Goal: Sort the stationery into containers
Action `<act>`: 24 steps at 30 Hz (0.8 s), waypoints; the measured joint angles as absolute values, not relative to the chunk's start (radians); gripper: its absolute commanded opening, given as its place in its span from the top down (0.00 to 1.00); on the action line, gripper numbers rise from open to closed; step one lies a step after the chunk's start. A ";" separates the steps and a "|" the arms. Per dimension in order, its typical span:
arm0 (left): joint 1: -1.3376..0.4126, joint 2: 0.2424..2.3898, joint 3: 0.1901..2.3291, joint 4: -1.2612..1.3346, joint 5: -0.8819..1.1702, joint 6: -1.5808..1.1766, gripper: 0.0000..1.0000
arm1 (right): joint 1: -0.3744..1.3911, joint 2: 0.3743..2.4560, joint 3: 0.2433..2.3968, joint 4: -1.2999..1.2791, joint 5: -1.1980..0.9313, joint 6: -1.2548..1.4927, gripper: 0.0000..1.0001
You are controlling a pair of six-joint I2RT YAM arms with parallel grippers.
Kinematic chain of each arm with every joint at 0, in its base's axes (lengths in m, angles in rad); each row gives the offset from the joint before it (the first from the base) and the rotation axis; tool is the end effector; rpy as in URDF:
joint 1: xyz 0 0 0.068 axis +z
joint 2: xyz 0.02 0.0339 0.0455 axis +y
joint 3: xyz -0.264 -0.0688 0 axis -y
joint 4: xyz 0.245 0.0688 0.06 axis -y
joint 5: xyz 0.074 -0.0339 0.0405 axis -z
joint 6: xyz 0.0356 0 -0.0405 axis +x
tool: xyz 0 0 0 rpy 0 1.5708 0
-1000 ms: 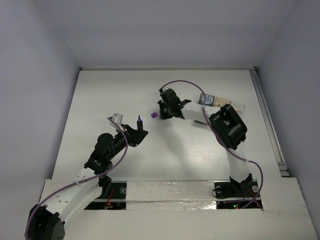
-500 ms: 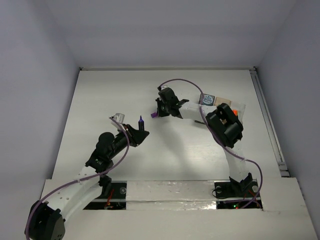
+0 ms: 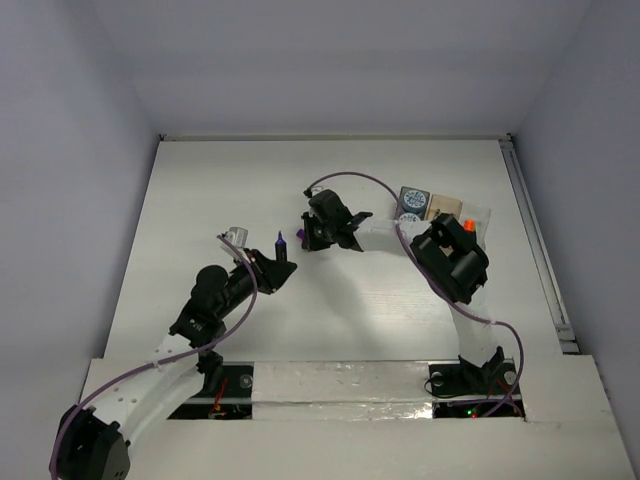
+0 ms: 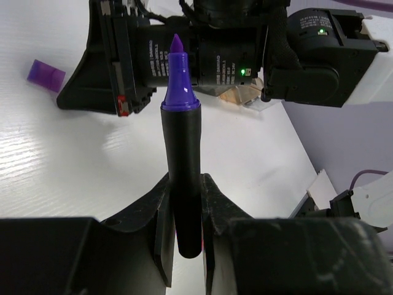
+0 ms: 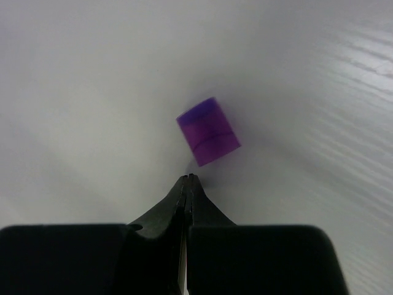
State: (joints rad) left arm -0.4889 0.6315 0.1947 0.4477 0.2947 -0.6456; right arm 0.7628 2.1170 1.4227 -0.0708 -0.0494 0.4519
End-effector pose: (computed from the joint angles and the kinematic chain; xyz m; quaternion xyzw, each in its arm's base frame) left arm 0.1385 -0.0854 0.2213 0.0496 0.7017 -0.4649 0.5376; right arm 0.3334 0.3211 0.1526 -0.1520 0.9071 0.2423 0.3089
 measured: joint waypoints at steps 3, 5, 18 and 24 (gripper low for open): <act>-0.489 0.614 0.195 0.440 0.284 -0.643 1.00 | 0.773 2.108 1.411 -0.074 -0.070 0.455 1.00; -0.489 0.600 0.195 0.430 0.276 -0.641 1.00 | 0.775 2.095 1.400 -0.090 -0.083 0.456 1.00; -0.489 0.528 0.197 0.388 0.226 -0.636 1.00 | 0.722 2.024 1.438 -0.196 -0.121 0.354 0.50; -0.489 0.528 0.197 0.384 0.226 -0.636 1.00 | 0.686 2.166 1.658 -0.268 -0.210 0.241 0.44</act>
State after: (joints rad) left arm -0.4889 0.5278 0.1970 0.3836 0.2264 -0.6365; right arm 0.6861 2.1658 1.6581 -0.2676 -0.2104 0.2405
